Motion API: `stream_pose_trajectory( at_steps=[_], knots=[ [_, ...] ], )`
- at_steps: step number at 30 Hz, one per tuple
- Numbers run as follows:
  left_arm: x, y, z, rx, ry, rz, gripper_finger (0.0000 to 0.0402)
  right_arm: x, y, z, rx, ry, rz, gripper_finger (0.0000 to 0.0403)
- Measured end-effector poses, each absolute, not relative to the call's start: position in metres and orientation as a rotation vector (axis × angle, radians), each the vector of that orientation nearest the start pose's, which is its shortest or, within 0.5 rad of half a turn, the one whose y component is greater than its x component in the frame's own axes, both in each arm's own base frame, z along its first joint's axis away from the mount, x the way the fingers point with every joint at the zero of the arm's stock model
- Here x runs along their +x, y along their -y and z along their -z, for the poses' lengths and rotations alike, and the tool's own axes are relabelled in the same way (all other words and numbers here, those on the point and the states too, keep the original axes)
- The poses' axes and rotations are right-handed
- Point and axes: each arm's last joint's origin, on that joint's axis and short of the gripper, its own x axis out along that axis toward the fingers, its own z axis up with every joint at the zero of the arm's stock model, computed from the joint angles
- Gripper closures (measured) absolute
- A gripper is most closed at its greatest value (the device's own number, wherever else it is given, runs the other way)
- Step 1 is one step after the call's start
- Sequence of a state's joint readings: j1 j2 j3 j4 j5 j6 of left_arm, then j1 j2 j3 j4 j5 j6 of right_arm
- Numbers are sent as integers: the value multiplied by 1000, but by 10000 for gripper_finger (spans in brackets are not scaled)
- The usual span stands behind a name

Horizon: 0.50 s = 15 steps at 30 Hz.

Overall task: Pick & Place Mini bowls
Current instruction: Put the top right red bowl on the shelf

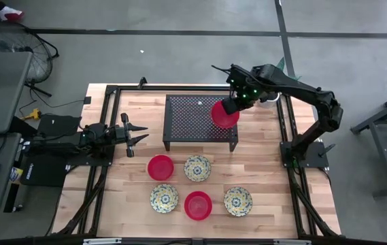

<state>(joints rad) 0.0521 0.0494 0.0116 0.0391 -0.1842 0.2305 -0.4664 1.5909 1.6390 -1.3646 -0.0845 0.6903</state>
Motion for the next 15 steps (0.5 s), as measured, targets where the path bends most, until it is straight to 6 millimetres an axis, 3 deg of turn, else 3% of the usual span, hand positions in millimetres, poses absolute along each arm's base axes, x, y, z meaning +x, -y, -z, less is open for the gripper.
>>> stream_pose_trajectory(
  at_steps=[15],
  knots=[
    [99,-10,-167,229,-26,-235,284,273,138,-335,937,-1137,720,400]
  ],
)
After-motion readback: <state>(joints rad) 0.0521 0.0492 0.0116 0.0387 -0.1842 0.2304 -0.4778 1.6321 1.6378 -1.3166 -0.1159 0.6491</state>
